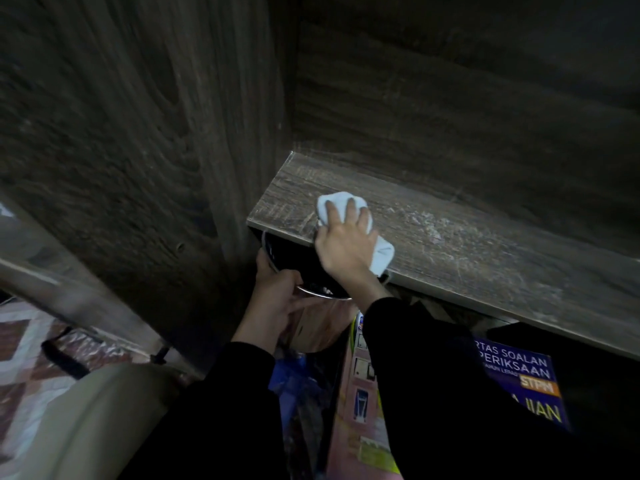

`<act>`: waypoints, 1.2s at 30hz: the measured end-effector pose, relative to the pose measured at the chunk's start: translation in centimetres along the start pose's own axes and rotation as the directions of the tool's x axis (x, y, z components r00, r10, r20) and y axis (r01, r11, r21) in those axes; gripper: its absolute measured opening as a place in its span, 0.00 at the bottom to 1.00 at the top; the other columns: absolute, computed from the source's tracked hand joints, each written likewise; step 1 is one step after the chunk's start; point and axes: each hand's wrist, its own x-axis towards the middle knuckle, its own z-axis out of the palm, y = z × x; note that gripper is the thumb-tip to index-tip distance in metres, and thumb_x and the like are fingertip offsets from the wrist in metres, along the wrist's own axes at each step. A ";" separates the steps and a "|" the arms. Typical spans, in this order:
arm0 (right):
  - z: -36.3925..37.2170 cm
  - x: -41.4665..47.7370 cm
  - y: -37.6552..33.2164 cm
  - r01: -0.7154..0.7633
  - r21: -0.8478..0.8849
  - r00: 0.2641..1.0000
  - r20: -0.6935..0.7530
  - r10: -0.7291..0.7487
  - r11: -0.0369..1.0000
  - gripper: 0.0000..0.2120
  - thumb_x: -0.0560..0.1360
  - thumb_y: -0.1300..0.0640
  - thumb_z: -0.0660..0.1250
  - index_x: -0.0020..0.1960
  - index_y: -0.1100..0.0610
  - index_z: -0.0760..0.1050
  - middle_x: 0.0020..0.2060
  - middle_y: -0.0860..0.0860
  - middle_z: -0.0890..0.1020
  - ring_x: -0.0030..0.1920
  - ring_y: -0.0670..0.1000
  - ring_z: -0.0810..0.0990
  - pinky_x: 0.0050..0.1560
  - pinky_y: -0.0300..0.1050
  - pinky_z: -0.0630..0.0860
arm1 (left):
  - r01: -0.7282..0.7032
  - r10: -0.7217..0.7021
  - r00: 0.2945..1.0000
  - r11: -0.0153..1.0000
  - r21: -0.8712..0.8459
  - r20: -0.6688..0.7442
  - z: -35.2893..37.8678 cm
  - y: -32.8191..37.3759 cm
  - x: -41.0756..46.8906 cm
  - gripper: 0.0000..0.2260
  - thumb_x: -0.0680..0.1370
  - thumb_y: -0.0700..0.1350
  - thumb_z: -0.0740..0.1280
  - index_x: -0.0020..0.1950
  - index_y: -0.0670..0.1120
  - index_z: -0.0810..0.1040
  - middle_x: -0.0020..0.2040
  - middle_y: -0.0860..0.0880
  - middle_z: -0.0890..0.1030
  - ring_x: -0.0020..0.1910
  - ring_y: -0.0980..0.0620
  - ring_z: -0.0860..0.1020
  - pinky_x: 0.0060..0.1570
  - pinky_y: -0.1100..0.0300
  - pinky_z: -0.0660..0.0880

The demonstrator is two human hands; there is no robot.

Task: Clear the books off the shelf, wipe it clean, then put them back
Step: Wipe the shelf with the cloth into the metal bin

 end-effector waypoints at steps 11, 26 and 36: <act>-0.9 -1.2 -0.1 0.551 -0.072 0.830 0.152 -0.537 0.831 0.27 0.76 0.60 0.60 0.73 0.45 0.66 0.76 0.52 0.58 0.73 0.57 0.56 0.65 0.52 0.59 | -0.023 0.023 1.000 1.000 0.007 0.001 -0.4 0.0 0.1 0.32 0.71 0.26 0.55 0.71 0.51 0.63 0.57 0.44 0.77 0.45 0.45 0.79 0.38 0.40 0.79; -1.6 -8.2 6.5 0.023 0.712 0.995 0.048 -0.082 0.701 0.18 0.63 0.54 0.60 0.49 0.46 0.82 0.46 0.47 0.83 0.45 0.47 0.79 0.44 0.42 0.74 | -0.047 0.047 0.998 0.999 0.003 -0.045 -2.0 -2.0 0.7 0.32 0.72 0.25 0.52 0.70 0.50 0.62 0.61 0.45 0.72 0.51 0.43 0.76 0.26 0.51 0.79; 1.9 -8.1 7.6 -0.556 0.824 0.830 0.542 0.132 0.110 0.12 0.66 0.65 0.61 0.48 0.65 0.76 0.39 0.57 0.76 0.36 0.54 0.72 0.35 0.41 0.67 | 0.033 -0.032 0.993 0.999 0.012 -0.113 -3.5 -5.8 2.5 0.36 0.71 0.24 0.54 0.73 0.54 0.61 0.62 0.45 0.72 0.55 0.41 0.75 0.33 0.47 0.81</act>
